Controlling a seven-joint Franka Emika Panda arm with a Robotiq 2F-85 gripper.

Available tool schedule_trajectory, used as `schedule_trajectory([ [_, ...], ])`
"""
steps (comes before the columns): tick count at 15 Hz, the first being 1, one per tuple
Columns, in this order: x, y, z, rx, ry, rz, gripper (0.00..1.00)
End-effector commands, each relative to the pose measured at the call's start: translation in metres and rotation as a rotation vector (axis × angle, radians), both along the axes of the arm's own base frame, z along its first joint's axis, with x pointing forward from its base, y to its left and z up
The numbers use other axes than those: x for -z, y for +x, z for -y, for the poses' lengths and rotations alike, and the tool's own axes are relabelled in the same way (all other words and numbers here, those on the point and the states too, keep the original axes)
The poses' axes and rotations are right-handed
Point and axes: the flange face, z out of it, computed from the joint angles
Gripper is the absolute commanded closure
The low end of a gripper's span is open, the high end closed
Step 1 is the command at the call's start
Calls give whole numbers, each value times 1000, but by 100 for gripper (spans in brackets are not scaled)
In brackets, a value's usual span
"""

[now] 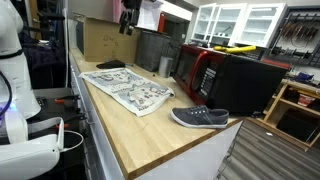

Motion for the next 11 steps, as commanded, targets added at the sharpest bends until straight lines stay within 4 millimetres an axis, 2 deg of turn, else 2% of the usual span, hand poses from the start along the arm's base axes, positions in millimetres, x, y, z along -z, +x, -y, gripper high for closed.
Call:
schedule_trajectory([
  [1,-44,-19,-10,30,-8,54,0],
  [4,-70,-30,-8,96,53,120,0],
  [5,-54,-21,-8,50,21,102,0],
  [7,-67,-28,-7,70,38,131,0],
  [11,-68,-29,-7,75,43,134,0],
])
